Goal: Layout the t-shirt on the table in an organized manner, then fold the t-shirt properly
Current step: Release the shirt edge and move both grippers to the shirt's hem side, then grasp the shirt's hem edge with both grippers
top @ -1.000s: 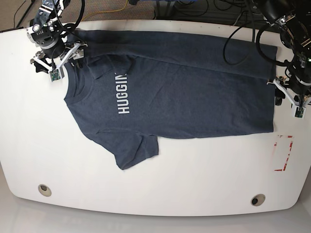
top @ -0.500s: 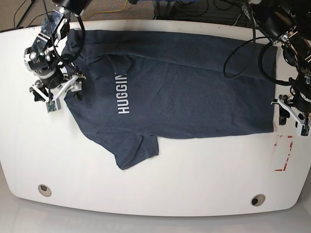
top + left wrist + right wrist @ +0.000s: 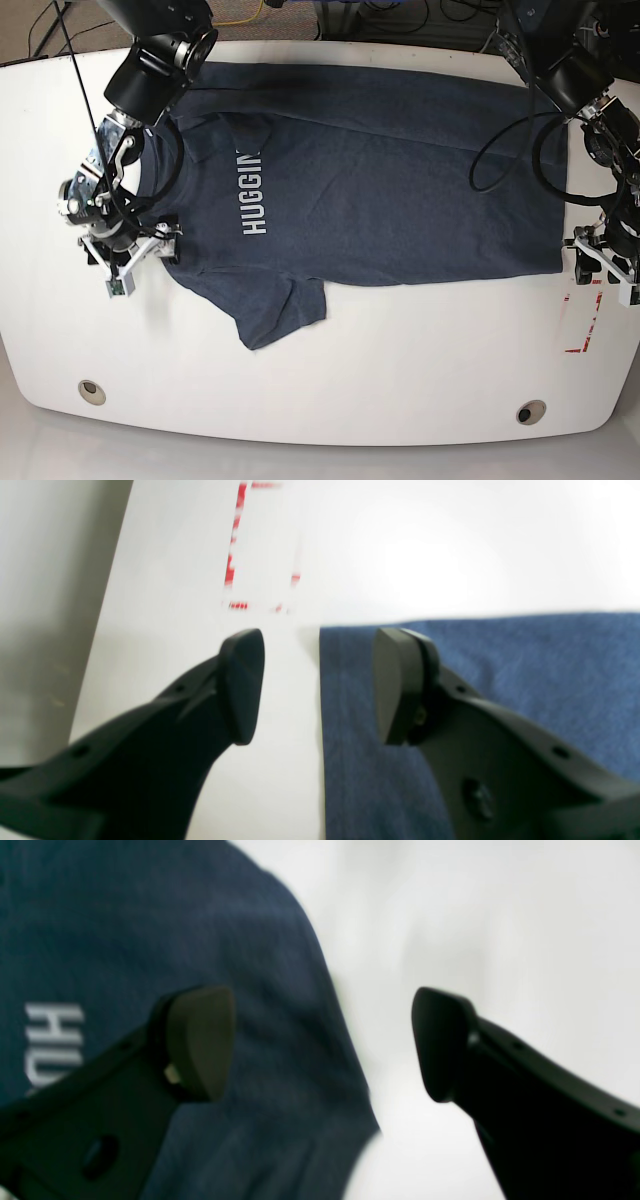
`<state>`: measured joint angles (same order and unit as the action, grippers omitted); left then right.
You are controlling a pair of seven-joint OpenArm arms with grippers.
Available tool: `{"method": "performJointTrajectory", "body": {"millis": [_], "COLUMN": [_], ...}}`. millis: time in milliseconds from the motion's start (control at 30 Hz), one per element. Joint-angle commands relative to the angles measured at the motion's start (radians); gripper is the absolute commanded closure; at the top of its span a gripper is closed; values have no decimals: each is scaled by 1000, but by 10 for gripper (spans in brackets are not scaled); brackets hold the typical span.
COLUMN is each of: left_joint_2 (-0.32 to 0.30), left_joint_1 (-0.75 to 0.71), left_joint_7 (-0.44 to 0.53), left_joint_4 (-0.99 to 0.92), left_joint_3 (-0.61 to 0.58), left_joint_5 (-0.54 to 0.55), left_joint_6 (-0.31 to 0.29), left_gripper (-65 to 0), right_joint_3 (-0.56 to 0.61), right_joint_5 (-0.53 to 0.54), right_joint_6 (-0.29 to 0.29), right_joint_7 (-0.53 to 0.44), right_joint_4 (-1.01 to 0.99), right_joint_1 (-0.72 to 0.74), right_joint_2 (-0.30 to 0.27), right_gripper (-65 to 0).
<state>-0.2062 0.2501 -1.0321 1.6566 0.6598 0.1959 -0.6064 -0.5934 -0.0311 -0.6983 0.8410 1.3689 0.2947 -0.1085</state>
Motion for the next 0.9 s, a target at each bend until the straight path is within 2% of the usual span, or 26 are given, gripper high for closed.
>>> {"method": "performJointTrajectory", "body": {"millis": [0,167,500,700,867], "left_joint_2": [-16,-16,-16,-16,-16], "left_joint_1": [25,21,15,1,-2], "left_joint_7": [17,17,17,17,17], "left_joint_4": [17,20,20,15,15], "left_joint_3": [-2,-44,-42,-41,-41], "left_joint_5": [10,12,12,12,12], "left_joint_6": [3,9,9,9,9], "left_gripper": [-311,-311,-311,-311,-311], "right_joint_3": [-3,-3,-3,-3,-1], "right_joint_5": [15,13,18,18,15], "right_joint_6": [0,0,0,0,0], "right_joint_7": [-44,-101,-219,-220,-220], "right_joint_4": [-58,-205,-435,-443,-443], "right_joint_1": [67,136,185,183,183], "right_joint_2": [-38,-49,-90,-79,-38], "right_gripper": [-518,-518,-518,-518,-518]}}
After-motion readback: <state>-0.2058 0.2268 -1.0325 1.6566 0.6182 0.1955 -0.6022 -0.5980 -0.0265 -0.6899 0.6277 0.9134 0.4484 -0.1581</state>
